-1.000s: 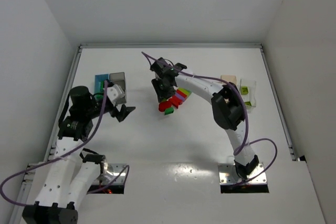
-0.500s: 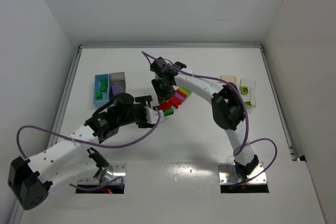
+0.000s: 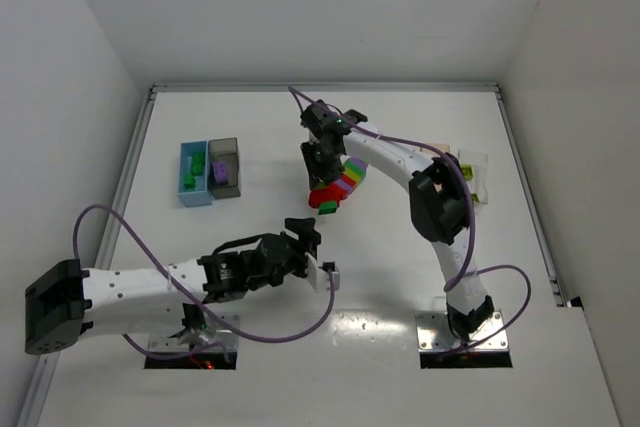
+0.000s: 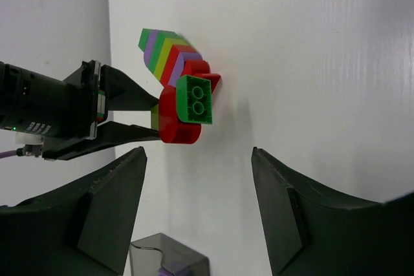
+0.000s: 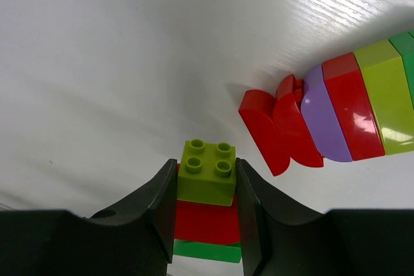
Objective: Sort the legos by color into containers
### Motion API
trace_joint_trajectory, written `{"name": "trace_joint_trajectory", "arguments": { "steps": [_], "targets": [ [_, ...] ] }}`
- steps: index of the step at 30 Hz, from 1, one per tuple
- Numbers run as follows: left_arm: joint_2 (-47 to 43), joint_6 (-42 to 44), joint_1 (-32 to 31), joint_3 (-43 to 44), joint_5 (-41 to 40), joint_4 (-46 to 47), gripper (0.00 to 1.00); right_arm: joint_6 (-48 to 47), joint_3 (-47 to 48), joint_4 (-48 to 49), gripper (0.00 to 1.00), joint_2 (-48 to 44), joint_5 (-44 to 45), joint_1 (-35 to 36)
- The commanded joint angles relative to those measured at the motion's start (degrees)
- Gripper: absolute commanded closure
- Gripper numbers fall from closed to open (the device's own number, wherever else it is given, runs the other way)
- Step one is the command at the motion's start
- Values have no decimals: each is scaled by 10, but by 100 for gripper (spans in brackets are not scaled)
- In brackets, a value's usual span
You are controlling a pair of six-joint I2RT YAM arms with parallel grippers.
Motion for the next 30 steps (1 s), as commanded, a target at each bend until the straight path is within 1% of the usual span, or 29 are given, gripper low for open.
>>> {"name": "trace_joint_trajectory", "arguments": {
  "steps": [1, 3, 4, 5, 6, 7, 8, 12, 15, 16, 21, 23, 27, 30],
  "targets": [
    [7, 41, -40, -37, -96, 127, 28, 24, 21, -8, 100, -40, -12, -2],
    [15, 65, -65, -62, -114, 165, 28, 35, 16, -8, 100, -46, -12, -2],
    [23, 73, -72, -69, -128, 204, 28, 35, 8, -8, 100, -54, -12, -2],
    [35, 83, -77, -87, -135, 222, 28, 45, 8, -8, 100, -54, 0, 3],
    [40, 110, -87, -101, -141, 245, 28, 50, 8, -8, 100, -60, 0, 3],
    [45, 125, -88, -116, -153, 299, 28, 50, 8, -8, 100, -60, 5, 8],
    [51, 136, -96, -129, -153, 319, 27, 55, 8, -8, 100, -60, 5, 8],
    [61, 143, -102, -143, -159, 334, 27, 66, -11, -2, 100, -83, 0, 19],
    [73, 162, -102, -150, -164, 373, 27, 88, -39, 4, 100, -100, 0, 19],
    [79, 162, -102, -150, -164, 379, 27, 95, -51, 4, 100, -100, -14, 25],
    [98, 187, -102, -150, -164, 420, 24, 106, -51, 10, 100, -95, -34, 25],
    [107, 187, -102, -150, -170, 420, 24, 106, -43, 4, 100, -90, -42, 25],
    [136, 182, -102, -139, -181, 427, 18, 106, -29, 4, 100, -84, -48, 25],
    [151, 177, -102, -134, -188, 434, 17, 106, -29, -1, 100, -84, -55, 25]
  ]
}}
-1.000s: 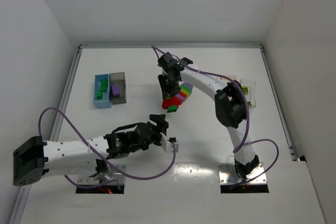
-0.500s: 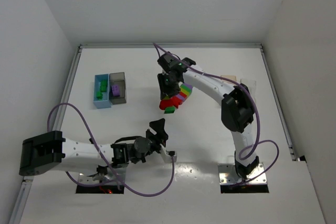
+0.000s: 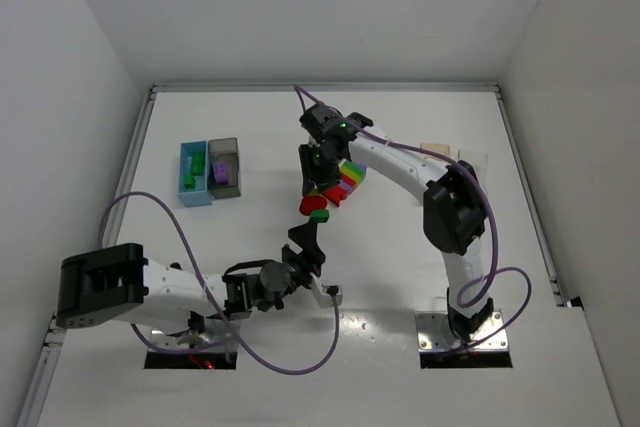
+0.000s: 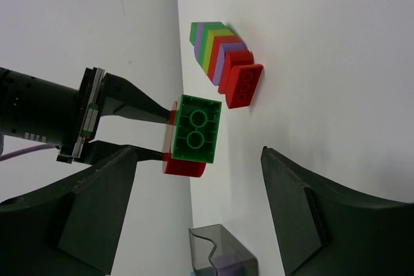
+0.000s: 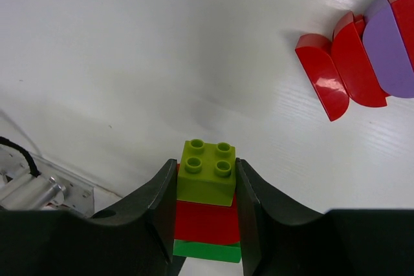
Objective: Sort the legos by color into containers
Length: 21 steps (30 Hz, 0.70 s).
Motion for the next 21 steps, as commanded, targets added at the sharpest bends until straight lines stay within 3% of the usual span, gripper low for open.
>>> {"name": "trace_joint_trajectory", "arguments": {
  "steps": [1, 16, 21],
  "targets": [
    [24, -3, -8, 20, -15, 57, 16, 14, 17, 2, 100, -15, -15, 2],
    [97, -3, -8, 51, -35, 124, 21, 19, -20, 13, 100, -59, -26, 13],
    [103, -3, -3, 56, -35, 124, 31, 19, -31, 18, 100, -70, -26, 18]
  ]
}}
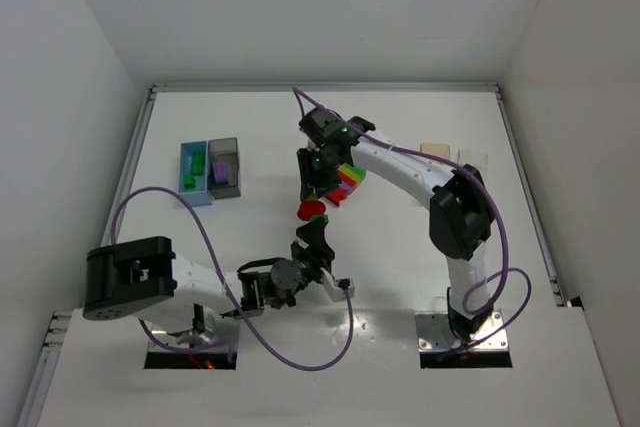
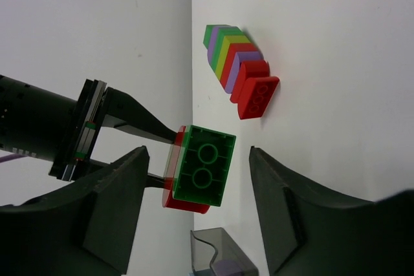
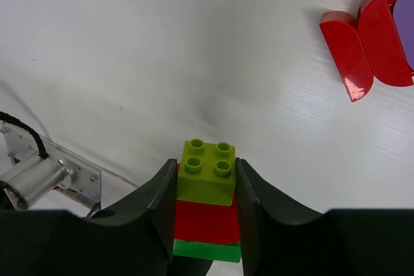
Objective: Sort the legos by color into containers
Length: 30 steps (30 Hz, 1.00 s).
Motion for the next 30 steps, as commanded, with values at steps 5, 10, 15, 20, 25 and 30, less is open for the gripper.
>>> {"name": "trace_joint_trajectory", "arguments": {
  "steps": [5, 10, 15, 20, 25, 30],
  "targets": [
    [19, -10, 8, 28, 3, 27, 42, 11, -3, 10, 100, -46, -22, 10],
    [25, -15, 15, 40, 3, 27, 47, 11, -8, 10, 100, -59, -22, 15],
    [30, -15, 20, 40, 3, 27, 57, 11, -8, 10, 100, -70, -22, 20],
    [30, -15, 20, 40, 3, 22, 63, 11, -20, 16, 100, -75, -27, 20],
    [25, -7, 10, 40, 3, 22, 48, 11, -20, 16, 100, -69, -16, 20],
    [14, 14, -15, 29, -21, 43, 20, 11, -14, 10, 100, -58, 1, 20]
  ]
}}
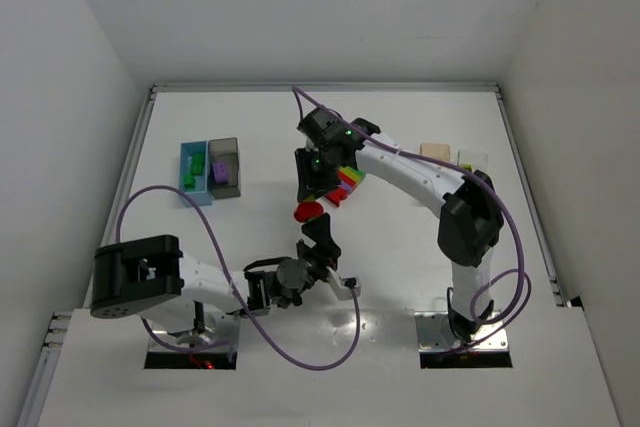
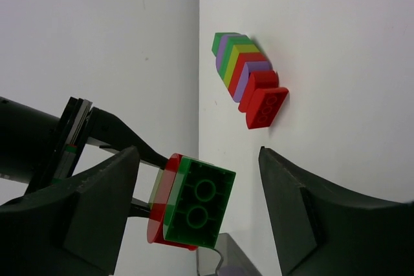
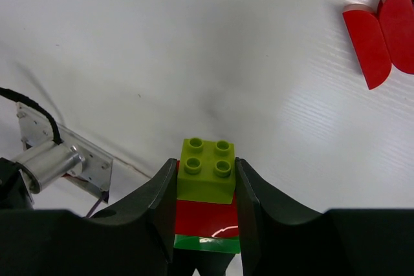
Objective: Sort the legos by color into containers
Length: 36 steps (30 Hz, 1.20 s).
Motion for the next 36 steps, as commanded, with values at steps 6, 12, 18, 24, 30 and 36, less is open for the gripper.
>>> {"name": "trace_joint_trajectory", "arguments": {
  "steps": [6, 12, 18, 24, 30, 36],
  "targets": [
    [-50, -1, -21, -9, -18, -48, 18, 4, 23, -9, 100, -16, 40, 5],
    [-61, 10, -21, -32, -29, -41, 18, 4, 18, -21, 100, -23, 40, 5],
    [-50, 28, -10, -32, -17, -22, 22, 4, 18, -21, 100, -23, 12, 5],
    [-29, 38, -4, -32, -3, 3, 23, 4, 12, -21, 100, -34, -4, 5],
    [-12, 50, 8, -32, 9, 21, 42, 4, 7, -21, 100, -39, -15, 5],
    [-12, 56, 13, -32, 14, 21, 84, 9, 7, -21, 100, -39, -25, 5]
  ]
}}
